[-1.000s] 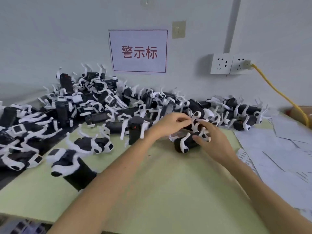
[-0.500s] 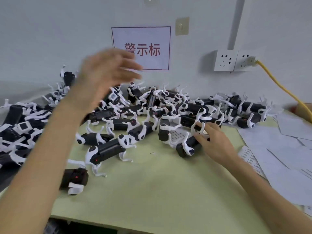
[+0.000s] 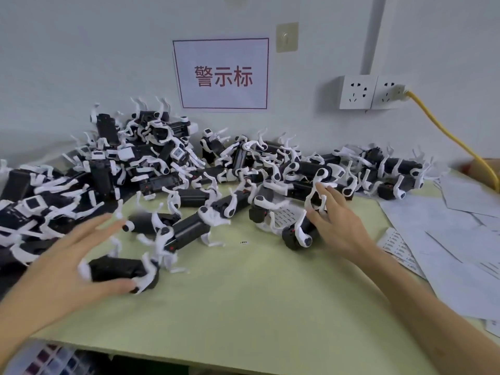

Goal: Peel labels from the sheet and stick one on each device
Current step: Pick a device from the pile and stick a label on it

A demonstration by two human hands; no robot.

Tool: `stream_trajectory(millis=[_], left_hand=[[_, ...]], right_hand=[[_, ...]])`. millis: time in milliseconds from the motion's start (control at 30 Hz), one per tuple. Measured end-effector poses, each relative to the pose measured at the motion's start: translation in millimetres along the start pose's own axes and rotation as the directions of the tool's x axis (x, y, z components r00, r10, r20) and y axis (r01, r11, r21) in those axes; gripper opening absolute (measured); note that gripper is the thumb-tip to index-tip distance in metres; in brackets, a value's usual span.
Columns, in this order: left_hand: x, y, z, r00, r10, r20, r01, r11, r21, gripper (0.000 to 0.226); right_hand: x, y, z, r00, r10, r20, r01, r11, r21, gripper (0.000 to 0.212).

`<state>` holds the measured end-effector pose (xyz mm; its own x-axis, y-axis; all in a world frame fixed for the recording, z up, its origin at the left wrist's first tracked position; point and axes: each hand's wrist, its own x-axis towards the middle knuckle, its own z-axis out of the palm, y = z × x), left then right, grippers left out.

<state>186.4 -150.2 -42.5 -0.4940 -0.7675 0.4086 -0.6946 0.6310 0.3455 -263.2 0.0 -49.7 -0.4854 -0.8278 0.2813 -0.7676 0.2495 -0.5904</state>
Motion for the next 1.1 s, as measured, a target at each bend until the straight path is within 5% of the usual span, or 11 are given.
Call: stream_trajectory(millis=[100, 267, 400, 500, 600, 667, 800, 933, 1100], left_hand=[[37, 51, 20, 1.000, 0.024, -0.009, -0.023, 0.998, 0.065, 0.091], [98, 103, 65, 0.998, 0.011, -0.061, -0.013, 0.999, -0.033, 0.097], [132, 122, 75, 0.997, -0.033, -0.067, 0.037, 0.998, 0.058, 0.074], [141, 145, 72, 0.961, 0.174, -0.216, -0.131, 0.971, 0.198, 0.049], [135, 187, 65, 0.886, 0.337, -0.319, -0.393, 0.910, -0.132, 0.016], [128, 217, 66, 0.907, 0.346, -0.241, -0.412, 0.852, -0.323, 0.016], [123, 254, 85, 0.945, 0.299, 0.134, -0.156, 0.771, -0.618, 0.017], [122, 270, 112, 0.878, 0.222, 0.424, 0.261, 0.521, -0.813, 0.025], [116, 262, 134, 0.765, 0.349, 0.541, 0.495, 0.217, -0.841, 0.034]], right_hand=[[0, -3, -1, 0.999, -0.022, 0.024, 0.021, 0.998, 0.064, 0.063], [1, -3, 0, 1.000, -0.012, -0.010, 0.013, 0.998, 0.062, 0.056], [1, -2, 1, 0.990, -0.058, -0.129, 0.076, 0.987, 0.139, 0.028], [4, 0, 0, 0.969, -0.082, -0.234, 0.122, 0.979, 0.163, 0.030], [5, -2, -10, 0.922, -0.095, -0.376, 0.169, 0.971, 0.168, 0.038], [2, -7, -14, 0.860, -0.141, -0.491, 0.262, 0.947, 0.187, 0.023], [-4, -15, -20, 0.759, -0.154, -0.633, 0.351, 0.915, 0.198, 0.013], [-9, -21, -23, 0.795, -0.149, -0.589, 0.389, 0.869, 0.306, 0.007], [-11, -27, -23, 0.868, -0.204, -0.453, 0.358, 0.889, 0.285, 0.049]])
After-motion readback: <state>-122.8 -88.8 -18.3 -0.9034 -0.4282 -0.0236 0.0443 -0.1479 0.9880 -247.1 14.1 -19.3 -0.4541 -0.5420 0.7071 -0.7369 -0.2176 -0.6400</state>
